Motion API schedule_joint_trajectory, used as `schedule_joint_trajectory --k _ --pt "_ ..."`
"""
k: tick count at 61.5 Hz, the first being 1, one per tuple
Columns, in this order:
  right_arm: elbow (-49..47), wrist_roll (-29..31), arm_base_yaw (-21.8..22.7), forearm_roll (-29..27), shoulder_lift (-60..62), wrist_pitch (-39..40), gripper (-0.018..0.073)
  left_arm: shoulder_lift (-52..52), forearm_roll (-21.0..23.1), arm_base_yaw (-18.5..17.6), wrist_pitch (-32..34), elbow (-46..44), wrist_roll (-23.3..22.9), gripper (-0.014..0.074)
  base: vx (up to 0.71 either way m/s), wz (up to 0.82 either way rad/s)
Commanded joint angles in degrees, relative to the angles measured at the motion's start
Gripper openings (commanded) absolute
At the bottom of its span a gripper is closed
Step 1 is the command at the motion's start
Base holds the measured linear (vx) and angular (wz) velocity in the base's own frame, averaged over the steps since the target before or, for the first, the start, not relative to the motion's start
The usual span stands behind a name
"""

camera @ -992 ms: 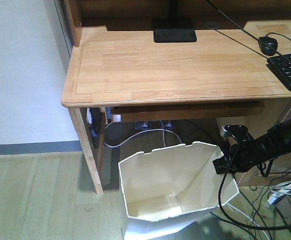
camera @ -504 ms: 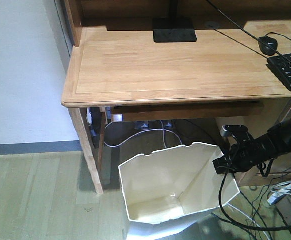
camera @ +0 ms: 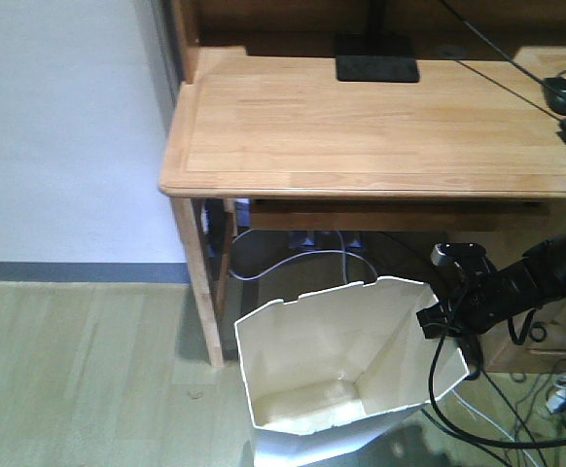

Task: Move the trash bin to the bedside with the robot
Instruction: 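Turn the base away from the desk, carrying the bin in the right gripper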

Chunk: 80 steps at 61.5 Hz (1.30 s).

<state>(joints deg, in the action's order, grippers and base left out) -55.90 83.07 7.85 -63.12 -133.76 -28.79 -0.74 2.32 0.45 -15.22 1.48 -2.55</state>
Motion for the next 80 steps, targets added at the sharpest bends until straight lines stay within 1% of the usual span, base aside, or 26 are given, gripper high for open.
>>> schedule_joint_trajectory --k 1,80 --pt "-0.7 -0.5 0.1 -3.5 4.5 -11.3 -0.0005 -0.8 0.2 0.0 4.0 0.7 -0.3 -0.0006 -0.05 0.30" --pt "-0.7 -0.5 0.1 -3.5 4.5 -11.3 -0.0005 -0.8 0.2 0.0 4.0 0.7 -0.3 -0.0006 -0.02 0.42"
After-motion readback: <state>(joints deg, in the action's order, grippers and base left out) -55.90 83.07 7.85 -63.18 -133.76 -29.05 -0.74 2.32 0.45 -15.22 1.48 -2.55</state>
